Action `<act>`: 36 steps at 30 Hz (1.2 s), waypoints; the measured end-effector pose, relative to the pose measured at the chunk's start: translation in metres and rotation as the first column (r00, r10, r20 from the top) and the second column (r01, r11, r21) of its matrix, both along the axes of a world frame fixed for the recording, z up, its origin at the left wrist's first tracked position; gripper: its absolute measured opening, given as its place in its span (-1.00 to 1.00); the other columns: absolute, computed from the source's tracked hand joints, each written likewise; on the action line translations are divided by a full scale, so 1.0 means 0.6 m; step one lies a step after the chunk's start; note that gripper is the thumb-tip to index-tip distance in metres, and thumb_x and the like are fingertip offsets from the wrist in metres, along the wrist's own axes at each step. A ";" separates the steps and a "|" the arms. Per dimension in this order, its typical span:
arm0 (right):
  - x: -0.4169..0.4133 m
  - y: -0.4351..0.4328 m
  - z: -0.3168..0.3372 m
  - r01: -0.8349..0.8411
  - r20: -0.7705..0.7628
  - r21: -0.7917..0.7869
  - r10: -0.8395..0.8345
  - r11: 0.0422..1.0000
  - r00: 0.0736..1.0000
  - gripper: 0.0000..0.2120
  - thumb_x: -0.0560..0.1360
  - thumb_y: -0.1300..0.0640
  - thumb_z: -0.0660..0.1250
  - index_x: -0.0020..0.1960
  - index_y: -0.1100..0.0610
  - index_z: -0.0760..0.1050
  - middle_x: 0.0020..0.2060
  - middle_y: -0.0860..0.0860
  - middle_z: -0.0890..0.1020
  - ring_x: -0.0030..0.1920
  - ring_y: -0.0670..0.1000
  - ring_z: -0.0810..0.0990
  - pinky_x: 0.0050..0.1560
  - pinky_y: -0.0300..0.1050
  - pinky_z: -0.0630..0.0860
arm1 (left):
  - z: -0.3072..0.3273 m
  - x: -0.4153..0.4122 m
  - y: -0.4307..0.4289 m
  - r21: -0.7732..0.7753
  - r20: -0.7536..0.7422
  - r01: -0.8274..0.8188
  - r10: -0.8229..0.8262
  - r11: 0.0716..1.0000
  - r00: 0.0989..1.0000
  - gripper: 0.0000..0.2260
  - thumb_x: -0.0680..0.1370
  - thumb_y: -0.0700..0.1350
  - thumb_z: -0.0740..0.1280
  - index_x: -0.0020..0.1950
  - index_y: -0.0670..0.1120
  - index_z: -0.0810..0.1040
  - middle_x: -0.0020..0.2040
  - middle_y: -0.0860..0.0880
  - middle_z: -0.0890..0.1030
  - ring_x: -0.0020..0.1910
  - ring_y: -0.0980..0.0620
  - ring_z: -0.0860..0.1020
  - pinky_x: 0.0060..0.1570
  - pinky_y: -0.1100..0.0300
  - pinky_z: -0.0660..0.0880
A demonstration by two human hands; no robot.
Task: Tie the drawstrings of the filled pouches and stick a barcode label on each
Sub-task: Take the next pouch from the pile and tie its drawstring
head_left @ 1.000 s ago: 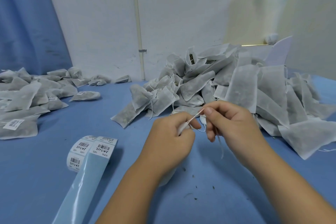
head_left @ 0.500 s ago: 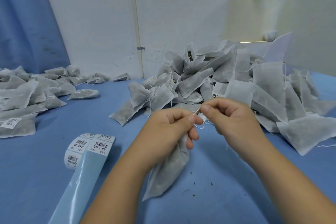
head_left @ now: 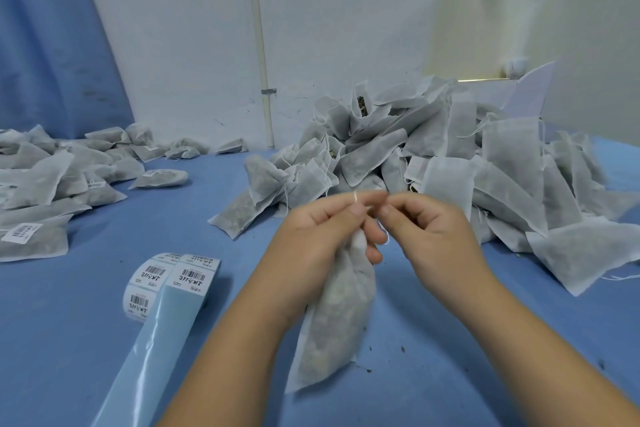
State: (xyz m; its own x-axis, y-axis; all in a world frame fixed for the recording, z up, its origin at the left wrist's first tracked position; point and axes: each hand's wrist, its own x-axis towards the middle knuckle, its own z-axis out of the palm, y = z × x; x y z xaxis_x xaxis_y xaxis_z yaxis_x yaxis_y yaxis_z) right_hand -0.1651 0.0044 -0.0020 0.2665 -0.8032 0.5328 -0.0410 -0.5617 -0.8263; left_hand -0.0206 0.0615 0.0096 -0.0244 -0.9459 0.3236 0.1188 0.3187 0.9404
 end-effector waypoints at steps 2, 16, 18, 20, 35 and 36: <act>0.000 -0.001 -0.006 0.018 -0.052 -0.046 -0.020 0.999 0.998 -0.79 0.55 0.19 0.34 -0.22 0.00 0.63 -0.39 0.02 0.58 -0.36 -0.01 0.45 -0.30 -0.23 0.40 | -0.001 -0.001 -0.002 -0.003 0.000 -0.096 0.096 0.995 0.995 -0.77 0.65 -0.19 0.22 0.03 -0.11 0.69 -0.25 0.02 0.64 -0.28 0.07 0.60 -0.12 0.24 0.53; -0.019 0.009 0.011 -0.012 -0.090 -0.247 -0.011 0.969 0.996 -0.93 0.38 0.14 0.40 -0.24 0.01 0.64 -0.45 0.17 0.54 -0.45 -0.02 0.42 -0.37 -0.31 0.35 | -0.020 -0.017 -0.004 -0.317 0.613 -0.263 0.409 0.911 0.676 -0.80 0.48 0.06 0.20 -0.30 0.06 0.49 -0.45 0.09 0.42 -0.42 0.13 0.37 -0.38 0.17 0.32; -0.022 0.009 0.016 -0.033 -0.001 -0.151 0.033 0.988 0.999 -0.94 0.37 0.15 0.41 -0.23 0.00 0.64 -0.39 0.31 0.52 -0.41 0.15 0.40 -0.37 -0.19 0.36 | -0.018 -0.017 -0.002 -0.273 0.599 -0.250 0.367 0.929 0.711 -0.75 0.49 0.11 0.20 -0.24 0.02 0.57 -0.44 0.00 0.48 -0.45 0.11 0.41 -0.38 0.16 0.38; -0.026 0.005 0.018 -0.035 0.025 -0.111 0.038 0.993 0.999 -0.92 0.40 0.19 0.46 -0.23 0.02 0.64 -0.41 0.29 0.47 -0.39 0.15 0.34 -0.35 -0.15 0.34 | -0.015 -0.019 0.002 -0.192 0.540 -0.207 0.280 0.959 0.794 -0.74 0.50 0.12 0.21 -0.27 0.08 0.61 -0.46 0.04 0.51 -0.48 0.15 0.43 -0.41 0.30 0.37; -0.019 -0.007 0.008 0.151 -0.308 -0.206 -0.210 0.967 0.928 -0.85 0.47 0.14 0.40 0.02 -0.04 0.60 -0.02 -0.18 0.60 0.07 -0.22 0.52 0.06 -0.43 0.36 | 0.001 -0.013 -0.004 0.236 -0.332 0.209 -0.123 0.949 0.935 -0.79 0.41 -0.05 0.28 -0.37 -0.12 0.54 -0.48 -0.02 0.36 -0.54 0.05 0.35 -0.34 0.15 0.34; -0.017 -0.003 0.009 0.113 -0.236 -0.166 -0.150 0.980 0.960 -0.84 0.47 0.16 0.41 0.00 -0.06 0.59 -0.04 -0.18 0.61 0.06 -0.20 0.54 0.07 -0.36 0.41 | 0.000 -0.013 -0.006 0.254 -0.339 0.202 -0.109 0.946 0.935 -0.79 0.41 -0.05 0.29 -0.37 -0.12 0.53 -0.48 -0.02 0.35 -0.54 0.05 0.35 -0.34 0.15 0.32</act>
State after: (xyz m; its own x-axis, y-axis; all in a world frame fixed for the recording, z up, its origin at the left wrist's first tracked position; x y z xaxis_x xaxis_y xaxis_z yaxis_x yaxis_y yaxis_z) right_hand -0.1750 0.0024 0.0034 0.3019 -0.7561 0.5806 -0.3142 -0.6539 -0.6882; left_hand -0.0283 0.0578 0.0093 -0.1195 -0.9909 0.0613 0.4509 0.0008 0.8926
